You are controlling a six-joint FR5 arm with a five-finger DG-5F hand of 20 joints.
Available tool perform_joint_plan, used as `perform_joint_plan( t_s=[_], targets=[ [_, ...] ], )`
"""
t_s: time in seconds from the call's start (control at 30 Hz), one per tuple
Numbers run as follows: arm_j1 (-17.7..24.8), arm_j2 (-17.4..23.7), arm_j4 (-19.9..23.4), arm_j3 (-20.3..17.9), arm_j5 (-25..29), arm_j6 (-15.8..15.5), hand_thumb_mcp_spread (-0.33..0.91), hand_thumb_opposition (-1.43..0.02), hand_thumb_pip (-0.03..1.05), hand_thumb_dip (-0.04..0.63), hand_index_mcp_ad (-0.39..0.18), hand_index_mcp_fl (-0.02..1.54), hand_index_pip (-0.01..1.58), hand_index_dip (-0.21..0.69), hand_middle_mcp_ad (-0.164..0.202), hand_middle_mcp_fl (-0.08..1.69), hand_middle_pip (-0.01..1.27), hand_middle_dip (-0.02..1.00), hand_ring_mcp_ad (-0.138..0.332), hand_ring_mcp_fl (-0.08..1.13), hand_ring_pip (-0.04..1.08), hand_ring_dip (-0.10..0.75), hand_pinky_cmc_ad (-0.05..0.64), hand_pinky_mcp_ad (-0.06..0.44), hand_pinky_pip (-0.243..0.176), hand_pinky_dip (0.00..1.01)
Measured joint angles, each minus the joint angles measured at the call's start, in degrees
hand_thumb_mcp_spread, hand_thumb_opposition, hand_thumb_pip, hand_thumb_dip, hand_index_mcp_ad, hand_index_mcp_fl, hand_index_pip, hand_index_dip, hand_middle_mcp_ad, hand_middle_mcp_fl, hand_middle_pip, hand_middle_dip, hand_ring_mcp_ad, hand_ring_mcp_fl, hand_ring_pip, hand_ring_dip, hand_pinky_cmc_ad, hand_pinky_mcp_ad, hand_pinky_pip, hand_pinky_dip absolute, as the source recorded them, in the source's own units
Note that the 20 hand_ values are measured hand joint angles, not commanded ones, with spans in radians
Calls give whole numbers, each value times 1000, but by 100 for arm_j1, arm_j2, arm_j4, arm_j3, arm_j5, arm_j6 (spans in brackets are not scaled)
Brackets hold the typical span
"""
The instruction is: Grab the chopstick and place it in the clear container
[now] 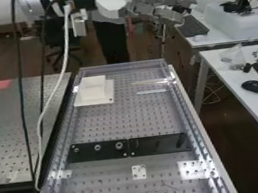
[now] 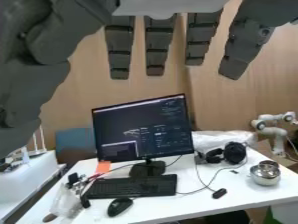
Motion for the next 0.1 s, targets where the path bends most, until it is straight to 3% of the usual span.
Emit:
perform_joint_plan(
  t_s=[0.1],
  targets=[
    [-6, 11, 14, -13, 26, 13, 232, -667, 361, 70, -154, 293, 56, 227, 12, 138, 120, 248, 152, 12, 112, 134, 464, 312, -44, 164]
  ],
)
